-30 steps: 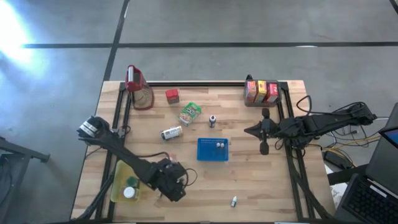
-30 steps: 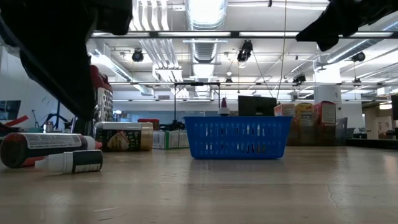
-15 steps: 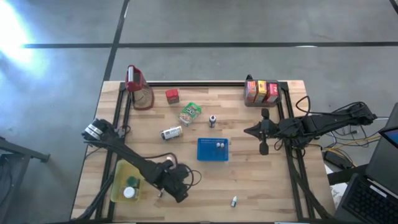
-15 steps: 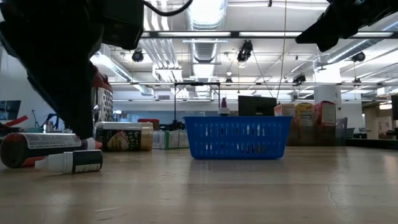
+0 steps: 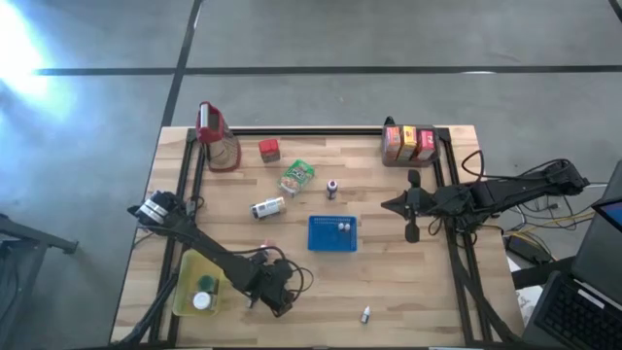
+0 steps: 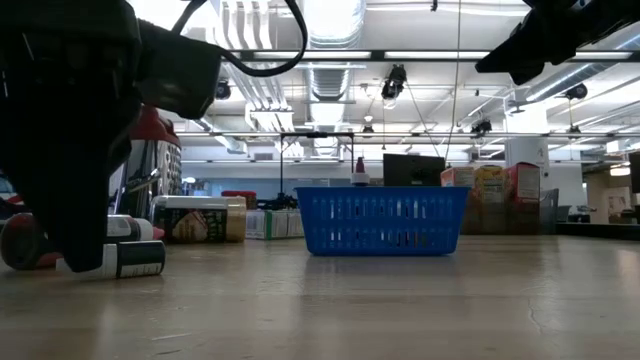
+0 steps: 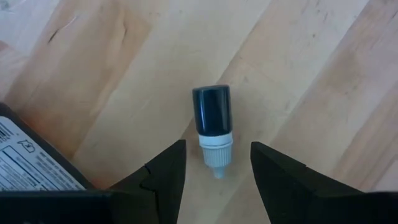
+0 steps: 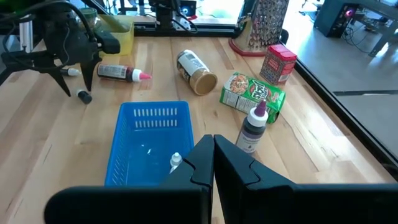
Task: Pick & Place Kitchen Items
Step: Put the small black food coloring into the blue bin
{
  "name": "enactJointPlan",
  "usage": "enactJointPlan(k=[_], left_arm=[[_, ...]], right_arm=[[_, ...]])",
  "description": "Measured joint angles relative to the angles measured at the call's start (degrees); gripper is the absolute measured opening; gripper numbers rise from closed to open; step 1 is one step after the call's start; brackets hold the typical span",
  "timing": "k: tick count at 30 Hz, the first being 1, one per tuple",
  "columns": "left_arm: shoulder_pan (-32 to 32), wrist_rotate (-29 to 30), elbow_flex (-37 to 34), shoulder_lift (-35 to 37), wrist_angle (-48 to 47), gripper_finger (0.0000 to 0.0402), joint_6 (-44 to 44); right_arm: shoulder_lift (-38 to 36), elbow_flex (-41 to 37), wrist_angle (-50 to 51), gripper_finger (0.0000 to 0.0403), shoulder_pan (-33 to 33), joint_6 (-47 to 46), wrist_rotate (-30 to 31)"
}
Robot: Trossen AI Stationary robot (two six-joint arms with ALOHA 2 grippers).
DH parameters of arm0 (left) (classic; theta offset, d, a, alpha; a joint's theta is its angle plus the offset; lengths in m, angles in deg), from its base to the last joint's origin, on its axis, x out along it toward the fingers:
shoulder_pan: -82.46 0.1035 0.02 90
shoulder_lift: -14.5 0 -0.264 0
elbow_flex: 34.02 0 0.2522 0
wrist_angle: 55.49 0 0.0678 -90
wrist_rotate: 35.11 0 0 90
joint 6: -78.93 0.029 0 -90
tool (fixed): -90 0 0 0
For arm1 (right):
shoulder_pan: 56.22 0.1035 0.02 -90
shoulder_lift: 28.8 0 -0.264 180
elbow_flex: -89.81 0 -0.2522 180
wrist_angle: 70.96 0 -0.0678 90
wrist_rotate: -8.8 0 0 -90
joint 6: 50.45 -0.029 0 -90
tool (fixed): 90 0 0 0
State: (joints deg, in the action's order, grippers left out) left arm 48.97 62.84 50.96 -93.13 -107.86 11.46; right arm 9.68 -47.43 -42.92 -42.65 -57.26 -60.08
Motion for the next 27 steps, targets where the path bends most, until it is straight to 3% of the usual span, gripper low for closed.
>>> enactJointPlan(k=[21,27], left_arm=[[0.09,0.35,-0.04,-2.47,-0.46,0.0185,0.51],[0.13,0.19,-0.15,-2.29,-0.68,0.016,0.75]], right_arm=[[0.0,-0.31,0.0,0.0008,0.0,1.56,-0.02],[0.0,-0.31,0.0,0.0008,0.0,1.54,-0.02]])
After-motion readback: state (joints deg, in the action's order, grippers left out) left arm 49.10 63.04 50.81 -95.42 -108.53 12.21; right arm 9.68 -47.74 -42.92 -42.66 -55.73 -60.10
